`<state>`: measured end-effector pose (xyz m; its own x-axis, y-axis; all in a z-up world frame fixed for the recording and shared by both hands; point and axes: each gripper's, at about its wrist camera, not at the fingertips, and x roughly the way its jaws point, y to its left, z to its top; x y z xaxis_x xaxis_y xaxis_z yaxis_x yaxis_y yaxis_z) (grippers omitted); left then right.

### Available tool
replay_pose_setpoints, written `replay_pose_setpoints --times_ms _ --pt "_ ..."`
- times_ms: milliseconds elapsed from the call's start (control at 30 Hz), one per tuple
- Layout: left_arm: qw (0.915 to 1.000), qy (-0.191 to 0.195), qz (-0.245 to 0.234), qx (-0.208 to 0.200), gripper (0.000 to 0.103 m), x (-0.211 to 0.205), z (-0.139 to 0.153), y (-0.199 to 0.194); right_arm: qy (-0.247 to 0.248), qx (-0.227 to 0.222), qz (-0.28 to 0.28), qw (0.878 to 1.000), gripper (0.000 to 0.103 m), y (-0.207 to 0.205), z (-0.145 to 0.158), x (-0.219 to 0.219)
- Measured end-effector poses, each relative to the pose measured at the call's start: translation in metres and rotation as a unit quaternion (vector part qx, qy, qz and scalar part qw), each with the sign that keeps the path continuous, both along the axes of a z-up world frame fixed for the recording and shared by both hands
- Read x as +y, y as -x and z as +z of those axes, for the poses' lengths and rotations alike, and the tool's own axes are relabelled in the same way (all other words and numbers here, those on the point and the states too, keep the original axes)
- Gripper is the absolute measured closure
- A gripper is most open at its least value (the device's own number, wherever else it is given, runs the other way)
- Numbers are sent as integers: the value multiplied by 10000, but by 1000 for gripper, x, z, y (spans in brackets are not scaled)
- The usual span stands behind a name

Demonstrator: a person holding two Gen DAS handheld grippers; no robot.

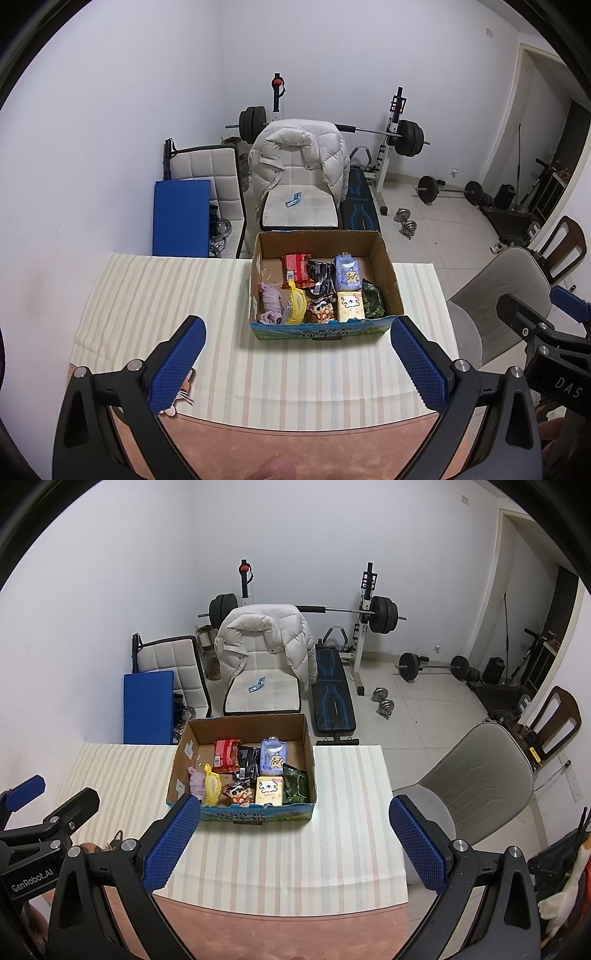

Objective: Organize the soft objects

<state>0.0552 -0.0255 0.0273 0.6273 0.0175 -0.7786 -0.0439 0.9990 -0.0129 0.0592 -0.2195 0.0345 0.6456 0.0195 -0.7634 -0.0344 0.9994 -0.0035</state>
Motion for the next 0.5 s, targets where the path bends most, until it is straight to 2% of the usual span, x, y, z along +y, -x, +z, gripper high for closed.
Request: replay_pose_setpoints --times_ms 500 --pt "10000 24 15 -45 0 0 6 2 -41 -62 -98 9999 0 2 7 1"
